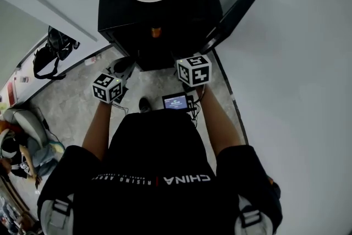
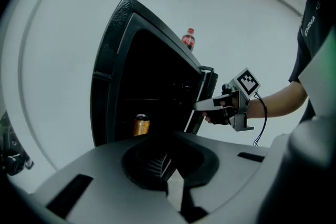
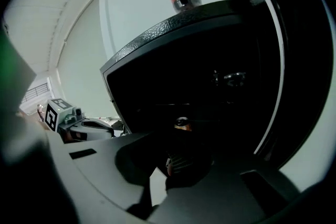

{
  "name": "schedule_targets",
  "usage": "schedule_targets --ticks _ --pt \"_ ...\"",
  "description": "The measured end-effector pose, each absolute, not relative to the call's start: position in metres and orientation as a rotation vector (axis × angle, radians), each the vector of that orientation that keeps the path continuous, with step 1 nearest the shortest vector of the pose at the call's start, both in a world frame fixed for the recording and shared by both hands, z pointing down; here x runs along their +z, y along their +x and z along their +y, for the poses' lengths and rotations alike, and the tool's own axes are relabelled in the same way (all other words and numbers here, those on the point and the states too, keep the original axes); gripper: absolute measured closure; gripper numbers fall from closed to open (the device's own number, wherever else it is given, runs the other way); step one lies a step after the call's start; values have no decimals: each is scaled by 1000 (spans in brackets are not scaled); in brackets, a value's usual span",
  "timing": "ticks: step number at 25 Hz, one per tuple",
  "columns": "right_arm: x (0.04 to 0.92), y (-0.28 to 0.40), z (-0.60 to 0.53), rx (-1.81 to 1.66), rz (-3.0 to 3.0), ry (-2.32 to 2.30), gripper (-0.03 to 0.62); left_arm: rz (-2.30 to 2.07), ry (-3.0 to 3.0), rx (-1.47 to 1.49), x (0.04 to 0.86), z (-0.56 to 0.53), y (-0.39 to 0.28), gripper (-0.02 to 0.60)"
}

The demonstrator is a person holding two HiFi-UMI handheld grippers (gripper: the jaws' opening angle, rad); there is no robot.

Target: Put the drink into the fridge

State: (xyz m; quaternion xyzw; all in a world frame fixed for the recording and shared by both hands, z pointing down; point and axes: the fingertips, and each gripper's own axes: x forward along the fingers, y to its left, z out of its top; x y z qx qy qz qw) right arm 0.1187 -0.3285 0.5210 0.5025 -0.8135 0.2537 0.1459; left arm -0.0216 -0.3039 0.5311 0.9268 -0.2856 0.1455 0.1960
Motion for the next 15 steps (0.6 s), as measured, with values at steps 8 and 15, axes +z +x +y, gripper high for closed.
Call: schedule_targets --ticks 8,15 --pt "548 129 -299 840 -2311 1422 580 -881 2491 455 558 -281 -31 569" --pt "576 132 -268 962 -2364 1311 580 -982 2361 651 603 -223 -33 569"
